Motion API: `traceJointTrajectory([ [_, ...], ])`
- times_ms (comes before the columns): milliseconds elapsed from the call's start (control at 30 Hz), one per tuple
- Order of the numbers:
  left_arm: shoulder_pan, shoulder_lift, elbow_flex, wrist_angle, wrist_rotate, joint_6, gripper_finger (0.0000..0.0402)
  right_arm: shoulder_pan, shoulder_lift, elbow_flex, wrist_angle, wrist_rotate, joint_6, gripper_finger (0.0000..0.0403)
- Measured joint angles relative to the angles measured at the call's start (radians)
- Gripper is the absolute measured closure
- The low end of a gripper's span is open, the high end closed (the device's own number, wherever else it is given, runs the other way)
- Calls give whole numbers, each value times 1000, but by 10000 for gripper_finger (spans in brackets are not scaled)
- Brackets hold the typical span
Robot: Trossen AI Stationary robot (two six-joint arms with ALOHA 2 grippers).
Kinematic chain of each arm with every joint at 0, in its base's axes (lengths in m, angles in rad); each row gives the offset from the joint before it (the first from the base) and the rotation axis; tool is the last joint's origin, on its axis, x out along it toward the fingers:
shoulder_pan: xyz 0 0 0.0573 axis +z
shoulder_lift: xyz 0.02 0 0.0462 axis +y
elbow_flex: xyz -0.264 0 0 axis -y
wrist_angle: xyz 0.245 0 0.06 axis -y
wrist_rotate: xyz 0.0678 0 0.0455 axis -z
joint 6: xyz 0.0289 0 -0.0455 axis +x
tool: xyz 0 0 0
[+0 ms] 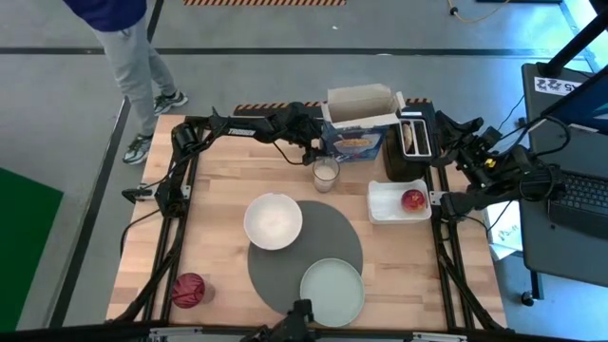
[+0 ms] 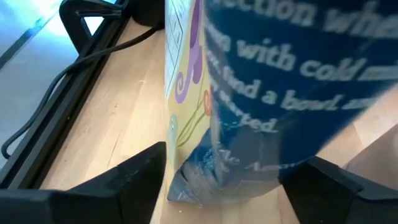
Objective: Arrange a breakfast setting
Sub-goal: Pour the cereal into the white bowl
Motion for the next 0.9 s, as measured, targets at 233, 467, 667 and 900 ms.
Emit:
traceJointTrajectory([
  [233, 3, 0, 0, 3, 8, -2, 216, 0, 7, 0, 2, -1, 0, 393],
  [467, 47, -1, 0, -23, 15, -28, 300, 0, 7, 0, -1, -16, 0, 393],
  [667, 96, -10, 6, -149, 18, -48, 294, 0, 7, 0, -2, -19, -2, 393],
  [900, 125, -30, 7, -314, 67, 11, 301, 0, 7, 0, -30, -18, -8, 393],
])
